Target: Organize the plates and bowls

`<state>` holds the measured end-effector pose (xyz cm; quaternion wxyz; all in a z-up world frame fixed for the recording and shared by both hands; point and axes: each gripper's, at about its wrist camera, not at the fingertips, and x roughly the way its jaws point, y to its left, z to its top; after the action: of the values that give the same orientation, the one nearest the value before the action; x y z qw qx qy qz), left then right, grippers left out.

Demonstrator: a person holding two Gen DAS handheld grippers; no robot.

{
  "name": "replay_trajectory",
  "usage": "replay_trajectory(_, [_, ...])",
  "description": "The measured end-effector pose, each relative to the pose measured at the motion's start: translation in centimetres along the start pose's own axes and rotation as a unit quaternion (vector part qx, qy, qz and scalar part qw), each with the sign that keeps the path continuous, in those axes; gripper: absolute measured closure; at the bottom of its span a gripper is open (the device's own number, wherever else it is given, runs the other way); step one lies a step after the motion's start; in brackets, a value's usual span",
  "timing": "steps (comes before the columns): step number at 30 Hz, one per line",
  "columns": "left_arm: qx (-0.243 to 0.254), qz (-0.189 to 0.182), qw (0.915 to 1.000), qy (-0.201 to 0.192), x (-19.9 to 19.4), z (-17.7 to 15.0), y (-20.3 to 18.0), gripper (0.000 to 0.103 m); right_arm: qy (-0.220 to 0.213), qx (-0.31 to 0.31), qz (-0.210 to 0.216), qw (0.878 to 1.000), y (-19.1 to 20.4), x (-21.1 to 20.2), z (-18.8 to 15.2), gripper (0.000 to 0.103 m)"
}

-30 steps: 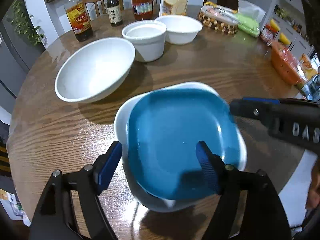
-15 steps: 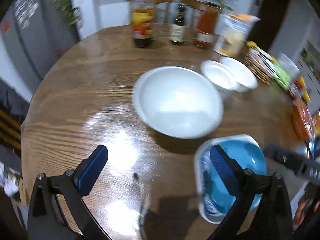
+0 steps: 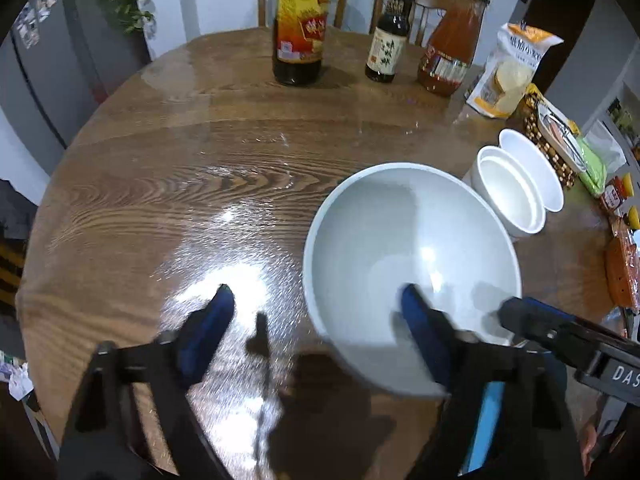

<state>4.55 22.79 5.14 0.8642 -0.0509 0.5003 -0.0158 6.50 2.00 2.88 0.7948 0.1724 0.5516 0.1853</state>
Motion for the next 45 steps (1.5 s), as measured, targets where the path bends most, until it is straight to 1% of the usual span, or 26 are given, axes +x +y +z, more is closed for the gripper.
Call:
replay_trajectory(1, [-0.002,-0.006,0.9999,0.009,0.6,0.1,0.1,0.049,0.003,-0.006,-0.001,1.000,0.3,0.3,0.0,0.080])
replay_trajectory(2, [-0.004,-0.011,0.9998,0.015,1.0,0.2,0.3,0.064,0.004,-0.017,-0.007,1.000,0.8,0.5,-0.1,0.084])
replay_trajectory(4, [-0.004,-0.017,0.9996,0.022,1.5,0.1,0.5,0.077,0.001,-0.033,-0.019,0.999,1.6,0.4,-0.1,0.087])
replay_trajectory(5, [-0.002,-0.026,0.9994,0.024,1.6,0.0,0.7,0.079,0.001,-0.041,-0.023,0.999,2.0,0.4,-0.2,0.087])
replay_trajectory(7, [0.004,-0.029,0.9993,0.025,1.5,-0.2,0.8,0.085,0.006,-0.049,-0.022,0.999,2.7,0.2,-0.6,0.087])
replay_trajectory(9, [0.006,-0.027,0.9994,0.021,0.9,-0.6,1.2,0.086,0.016,-0.061,-0.009,0.998,3.7,-0.1,-1.2,0.087])
replay_trajectory(12, [0.001,-0.026,0.9996,0.009,-1.3,-1.6,2.6,0.086,0.039,-0.083,0.003,0.996,5.2,0.1,-2.6,0.087])
replay_trajectory(15, [0.006,-0.007,0.9999,0.004,-2.9,-3.4,3.6,0.086,0.065,-0.096,0.013,0.993,6.1,0.9,-3.9,0.086])
replay_trajectory(17, [0.000,0.006,0.9999,0.011,-3.1,-4.7,4.6,0.082,0.086,-0.099,0.023,0.991,6.3,1.9,-4.6,0.086])
replay_trajectory(18, [-0.007,0.009,0.9998,0.016,-2.9,-5.0,5.0,0.081,0.092,-0.098,0.019,0.991,6.4,2.2,-4.6,0.085])
replay_trajectory(19, [-0.015,0.013,0.9996,0.021,-2.6,-5.4,5.6,0.071,0.092,-0.098,0.017,0.991,6.3,2.2,-4.6,0.083])
replay_trajectory(20, [-0.031,0.022,0.9988,0.030,-2.4,-5.8,6.4,0.047,0.085,-0.100,0.022,0.991,6.2,1.8,-4.6,0.081])
replay_trajectory(21, [-0.045,0.029,0.9980,0.033,-2.3,-6.0,6.9,0.033,0.076,-0.102,0.028,0.991,6.1,1.1,-4.6,0.077])
replay_trajectory(22, [-0.058,0.033,0.9973,0.030,-2.6,-6.1,7.5,0.022,0.066,-0.105,0.031,0.992,5.8,0.4,-4.5,0.074])
replay_trajectory(24, [-0.076,0.035,0.9964,0.014,-3.7,-6.4,8.5,0.022,0.045,-0.101,0.038,0.993,4.8,-1.4,-4.1,0.070])
replay_trajectory(26, [-0.084,0.041,0.9956,0.000,-4.9,-6.3,9.0,0.022,0.020,-0.080,0.040,0.996,2.4,-3.6,-3.4,0.066])
replay_trajectory(27, [-0.085,0.040,0.9955,-0.009,-5.6,-6.1,8.9,0.022,0.013,-0.070,0.036,0.997,1.7,-4.3,-3.1,0.062])
replay_trajectory(28, [-0.085,0.037,0.9956,-0.015,-6.2,-5.8,8.7,0.022,0.000,-0.053,0.029,0.998,0.1,-5.3,-2.7,0.059])
replay_trajectory(30, [-0.076,0.023,0.9964,-0.028,-7.3,-5.1,7.4,0.022,-0.019,-0.022,0.019,0.999,-2.5,-6.9,-2.0,0.058])
replay_trajectory(32, [-0.055,0.006,0.9978,-0.038,-7.9,-4.1,4.9,0.022,-0.039,0.017,0.007,0.999,-5.9,-8.7,-1.3,0.057])
replay_trajectory(35, [-0.017,-0.016,0.9989,-0.042,-8.0,-2.4,0.9,0.021,-0.063,0.052,-0.003,0.997,-8.5,-10.4,-1.1,0.056])
replay_trajectory(37, [0.010,-0.041,0.9983,-0.041,-7.7,-0.8,-2.6,0.021,-0.081,0.071,-0.010,0.994,-10.6,-11.9,-0.5,0.052])
replay_trajectory(38, [0.020,-0.049,0.9977,-0.043,-7.5,-0.1,-3.9,0.021,-0.088,0.077,-0.013,0.993,-11.3,-12.4,-0.1,0.051])
replay_trajectory(42, [0.079,-0.059,0.9936,-0.055,-6.3,4.2,-10.2,0.020,-0.107,0.089,-0.021,0.990,-13.0,-13.0,2.5,0.051])
replay_trajectory(44, [0.099,-0.072,0.9914,-0.047,-4.9,6.4,-12.6,0.020,-0.111,0.094,-0.019,0.989,-13.7,-12.7,4.4,0.050])
replay_trajectory(45, [0.110,-0.069,0.9906,-0.042,-3.6,7.7,-14.0,0.020,-0.112,0.098,-0.017,0.989,-14.3,-12.8,4.8,0.050])
